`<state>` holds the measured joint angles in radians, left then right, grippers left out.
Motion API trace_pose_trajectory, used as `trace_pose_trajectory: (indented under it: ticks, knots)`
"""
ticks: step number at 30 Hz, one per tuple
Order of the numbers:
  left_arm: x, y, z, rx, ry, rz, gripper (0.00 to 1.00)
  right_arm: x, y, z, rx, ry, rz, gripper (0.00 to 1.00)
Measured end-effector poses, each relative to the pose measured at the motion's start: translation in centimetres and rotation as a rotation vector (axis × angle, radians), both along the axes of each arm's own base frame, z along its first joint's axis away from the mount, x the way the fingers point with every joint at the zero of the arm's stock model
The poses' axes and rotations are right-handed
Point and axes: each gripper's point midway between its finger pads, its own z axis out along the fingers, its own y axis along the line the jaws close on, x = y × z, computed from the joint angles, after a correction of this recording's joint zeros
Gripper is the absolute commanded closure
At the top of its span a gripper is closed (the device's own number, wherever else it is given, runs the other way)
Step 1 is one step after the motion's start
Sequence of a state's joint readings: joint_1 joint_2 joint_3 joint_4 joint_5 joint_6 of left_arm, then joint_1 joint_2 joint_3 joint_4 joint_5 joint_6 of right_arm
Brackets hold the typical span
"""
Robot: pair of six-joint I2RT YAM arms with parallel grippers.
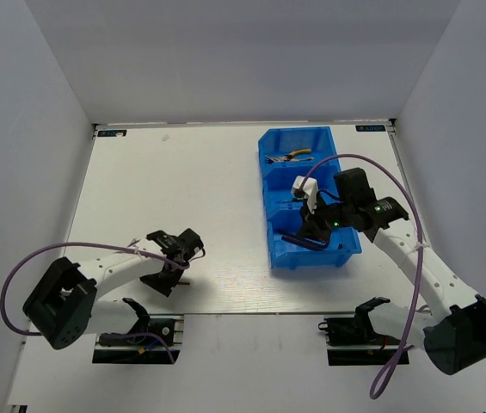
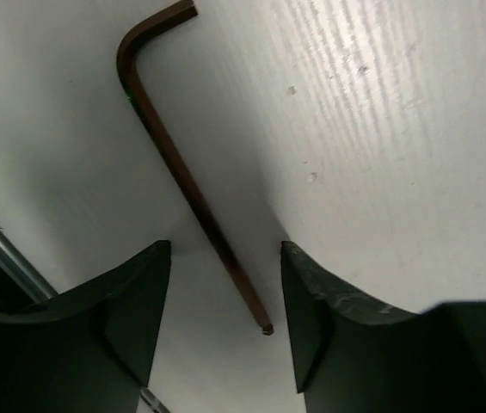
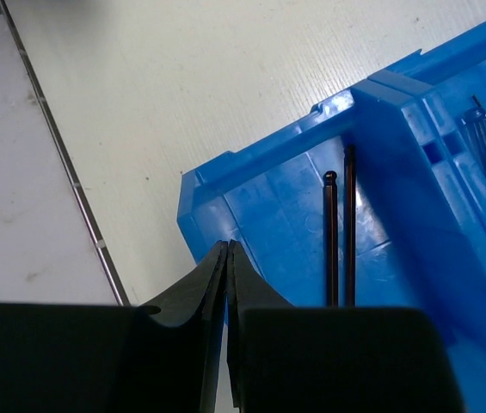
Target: Sort the tools into containers
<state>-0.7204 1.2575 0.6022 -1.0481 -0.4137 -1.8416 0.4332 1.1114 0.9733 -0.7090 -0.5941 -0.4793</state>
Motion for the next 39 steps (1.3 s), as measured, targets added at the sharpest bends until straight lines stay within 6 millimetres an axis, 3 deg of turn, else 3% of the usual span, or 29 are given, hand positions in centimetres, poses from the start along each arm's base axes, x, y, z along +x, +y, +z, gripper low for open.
trace_pose_trajectory:
  ticks: [5, 14, 17, 19, 25, 29, 32, 36, 37, 39]
  knots:
    - [1.3, 0.0, 0.0, -0.003, 0.002, 0.018, 0.6, -0.4, -0.4, -0.2, -0.006, -0.008, -0.008, 0.92]
    - [1.0, 0.4, -0.6, -0.048, -0.022, 0.013, 0.73, -0.1, -0.9, 0.1, -0.013, -0.032, -0.032, 0.93]
    - [0.9, 0.5, -0.6, -0.055, -0.024, 0.007, 0.83, 0.0, -1.0, 0.1, -0.016, -0.035, -0.038, 0.93]
    - [0.9, 0.5, -0.6, -0.055, -0.021, 0.002, 0.99, 0.0, -1.0, 0.1, -0.016, -0.034, -0.04, 0.94]
    - [2.8, -0.8, 0.0, -0.051, -0.031, -0.082, 1.0, 0.1, -1.1, 0.1, -0.016, -0.031, -0.047, 0.94]
    - [6.1, -3.7, 1.5, -0.051, -0.04, -0.231, 1.0, 0.2, -1.2, 0.1, -0.02, -0.033, -0.052, 0.91]
    - [10.2, -7.5, 4.9, -0.105, -0.148, -0.391, 1.0, 0.4, -1.4, 0.0, -0.03, -0.038, -0.064, 0.83]
    - [14.4, -13.5, 9.9, -0.199, -0.341, -0.672, 1.0, 1.1, -2.1, -0.2, -0.064, -0.054, -0.106, 0.83]
    - [15.2, -15.3, 11.1, -0.225, -0.391, -0.764, 1.0, 1.5, -2.4, -0.3, -0.079, -0.063, -0.127, 0.86]
    - [16.2, -19.1, 12.9, -0.268, -0.472, -0.963, 1.0, 2.8, -3.5, -0.4, -0.127, -0.103, -0.197, 1.0]
